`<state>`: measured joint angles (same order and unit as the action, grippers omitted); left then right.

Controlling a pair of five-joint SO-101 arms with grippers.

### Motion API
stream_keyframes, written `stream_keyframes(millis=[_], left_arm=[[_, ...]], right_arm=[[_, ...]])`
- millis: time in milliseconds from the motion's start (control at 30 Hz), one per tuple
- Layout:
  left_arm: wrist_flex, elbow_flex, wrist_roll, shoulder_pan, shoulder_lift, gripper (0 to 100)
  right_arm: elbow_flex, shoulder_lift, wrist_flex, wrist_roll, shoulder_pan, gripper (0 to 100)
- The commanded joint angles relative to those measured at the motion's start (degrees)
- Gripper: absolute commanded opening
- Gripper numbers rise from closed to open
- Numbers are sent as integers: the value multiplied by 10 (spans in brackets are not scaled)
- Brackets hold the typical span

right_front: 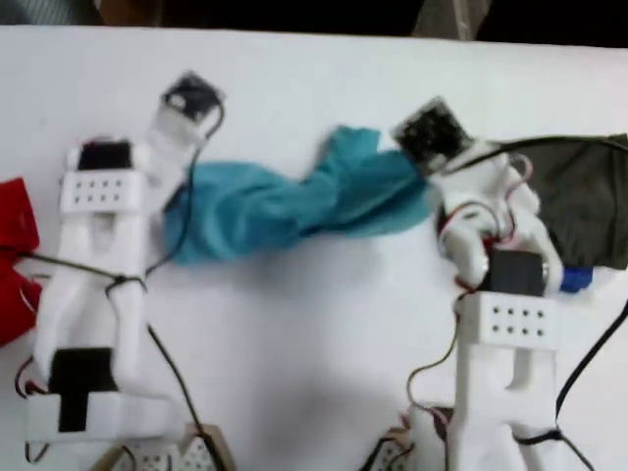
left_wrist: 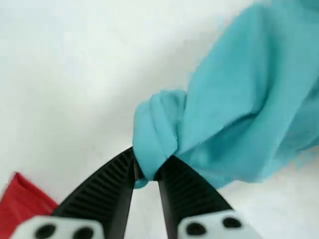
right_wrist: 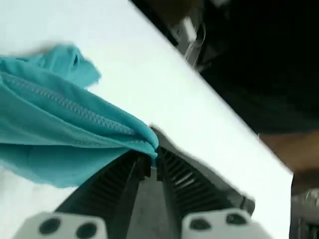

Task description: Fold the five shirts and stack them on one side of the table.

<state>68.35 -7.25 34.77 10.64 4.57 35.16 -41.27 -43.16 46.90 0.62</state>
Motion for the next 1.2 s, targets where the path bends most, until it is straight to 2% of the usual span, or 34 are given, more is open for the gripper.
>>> stream_keyframes(millis=[0,133,233,333,467,533,600,733,800,867,933,1067,1167], left_arm=[[22,65,-1,5,4,24],[24,9,11,8,2,41],[19,-59,59,17,0,163],[5,-83,71,64,-18,299],[8,-40,71,138,-30,284],[50,-5,79,148,-30,281],[127,29,123,144,-30,279],[302,41,222,88,-31,278],[336,22,244,50,-29,278],[317,-3,229,22,-31,278],[259,-32,185,-3,-33,278],[89,-109,86,-27,-33,278],[-47,-180,62,-26,-34,278]], right_arm=[[-25,-19,29,-3,15,21],[-25,-19,7,0,11,21],[-25,-19,-7,1,-5,21],[-25,-22,-25,2,-29,21],[-26,-25,-44,2,-56,21],[-26,-25,-44,2,-64,21],[-27,-25,-44,2,-65,21],[-28,-25,-41,2,-59,21],[-26,-24,-41,2,-48,21],[-25,-24,-41,-1,-38,21],[-25,-23,-41,-3,-35,21],[-25,-20,-41,-3,-35,21],[-25,-21,-41,1,-38,21]])
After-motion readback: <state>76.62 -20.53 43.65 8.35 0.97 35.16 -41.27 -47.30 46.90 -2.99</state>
